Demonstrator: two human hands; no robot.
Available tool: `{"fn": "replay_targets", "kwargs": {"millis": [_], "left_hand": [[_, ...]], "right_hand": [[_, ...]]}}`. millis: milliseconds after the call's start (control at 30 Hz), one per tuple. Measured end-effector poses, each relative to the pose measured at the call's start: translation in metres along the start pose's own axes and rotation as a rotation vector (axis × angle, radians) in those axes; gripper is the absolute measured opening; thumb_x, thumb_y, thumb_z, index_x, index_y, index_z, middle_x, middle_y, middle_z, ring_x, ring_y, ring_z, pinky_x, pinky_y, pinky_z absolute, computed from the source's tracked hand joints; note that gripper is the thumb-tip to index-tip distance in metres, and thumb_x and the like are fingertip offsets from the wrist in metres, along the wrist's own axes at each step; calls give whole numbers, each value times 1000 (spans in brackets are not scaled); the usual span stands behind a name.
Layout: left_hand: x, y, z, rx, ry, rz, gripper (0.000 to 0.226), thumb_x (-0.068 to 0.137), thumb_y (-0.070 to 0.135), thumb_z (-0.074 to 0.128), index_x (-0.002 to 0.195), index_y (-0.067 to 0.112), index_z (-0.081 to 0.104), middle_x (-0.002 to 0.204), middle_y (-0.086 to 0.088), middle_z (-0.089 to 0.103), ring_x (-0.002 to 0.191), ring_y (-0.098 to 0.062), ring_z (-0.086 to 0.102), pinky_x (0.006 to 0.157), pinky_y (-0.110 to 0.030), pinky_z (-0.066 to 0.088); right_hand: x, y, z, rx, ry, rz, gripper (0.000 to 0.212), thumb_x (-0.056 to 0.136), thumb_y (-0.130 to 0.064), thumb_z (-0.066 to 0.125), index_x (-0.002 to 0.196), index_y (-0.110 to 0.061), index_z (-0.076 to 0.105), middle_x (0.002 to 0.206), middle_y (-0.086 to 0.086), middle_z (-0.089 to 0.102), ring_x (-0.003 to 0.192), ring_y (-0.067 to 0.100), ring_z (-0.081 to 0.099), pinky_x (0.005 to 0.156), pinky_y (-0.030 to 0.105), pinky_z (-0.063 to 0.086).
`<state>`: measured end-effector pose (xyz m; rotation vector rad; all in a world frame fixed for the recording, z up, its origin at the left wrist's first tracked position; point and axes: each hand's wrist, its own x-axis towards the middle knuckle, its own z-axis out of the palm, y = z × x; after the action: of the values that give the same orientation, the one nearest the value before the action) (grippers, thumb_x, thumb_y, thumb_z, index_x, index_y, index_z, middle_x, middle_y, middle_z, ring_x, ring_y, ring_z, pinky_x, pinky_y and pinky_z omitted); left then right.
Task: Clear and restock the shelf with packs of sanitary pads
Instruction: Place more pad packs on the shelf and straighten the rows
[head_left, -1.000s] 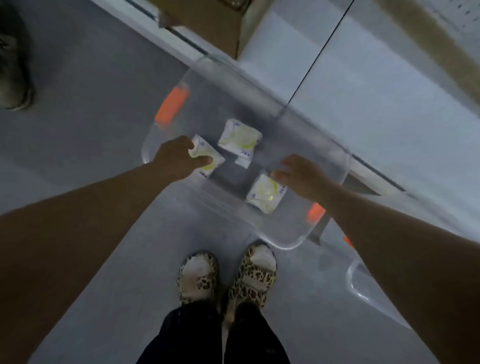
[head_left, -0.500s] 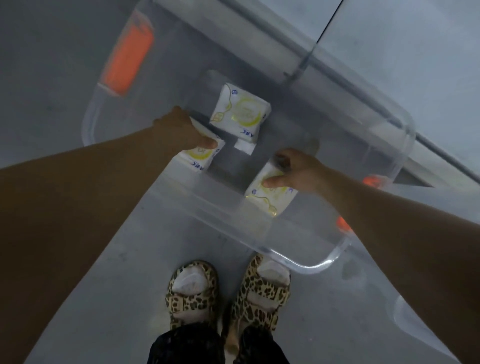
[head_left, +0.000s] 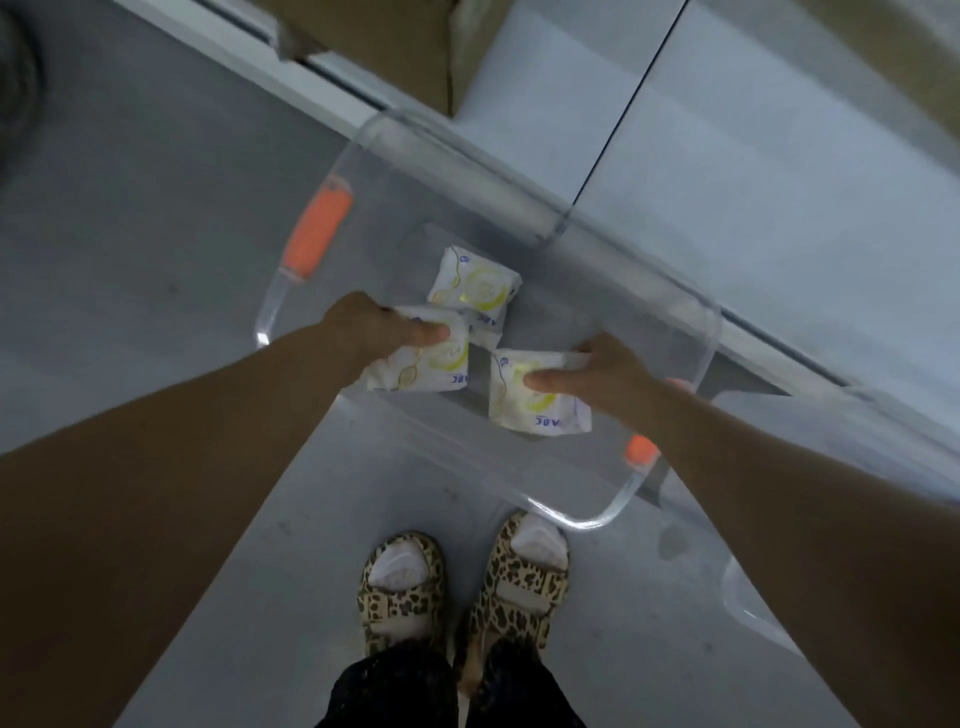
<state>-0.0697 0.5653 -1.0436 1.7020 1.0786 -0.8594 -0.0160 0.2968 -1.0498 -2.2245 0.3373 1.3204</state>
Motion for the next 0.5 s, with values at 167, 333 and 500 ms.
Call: {"fn": "replay_targets", "kwargs": {"millis": [167,333,500], "left_hand": [[-92,18,-33,-144,-93,-14,65,57,49,91,98,2,72,93,-13,75,82,-24,72,70,-33,60],[-192,40,-55,-258,-189,-37,38,75,45,83,92,15,70,89,-4,77,80,-15,71,71,-29,58],[-285,62,-63,-426,-305,-36,26,83,34,79,99,14,72,96,-5,77,90,-18,71,89,-35,57]], "right_hand": [[-85,-18,-20,319,-20,61,76,60,-44,94,118,-11,59,107,7,72,90,22,73,67,32,60],[-182,-25,-43,429,-33,94,61,65,-51,89,109,-11,73,102,5,77,91,17,73,71,26,58],[-281,-26,-62,702,37,123,42,75,-33,86,110,-12,74,105,5,77,101,20,72,90,37,60]]}}
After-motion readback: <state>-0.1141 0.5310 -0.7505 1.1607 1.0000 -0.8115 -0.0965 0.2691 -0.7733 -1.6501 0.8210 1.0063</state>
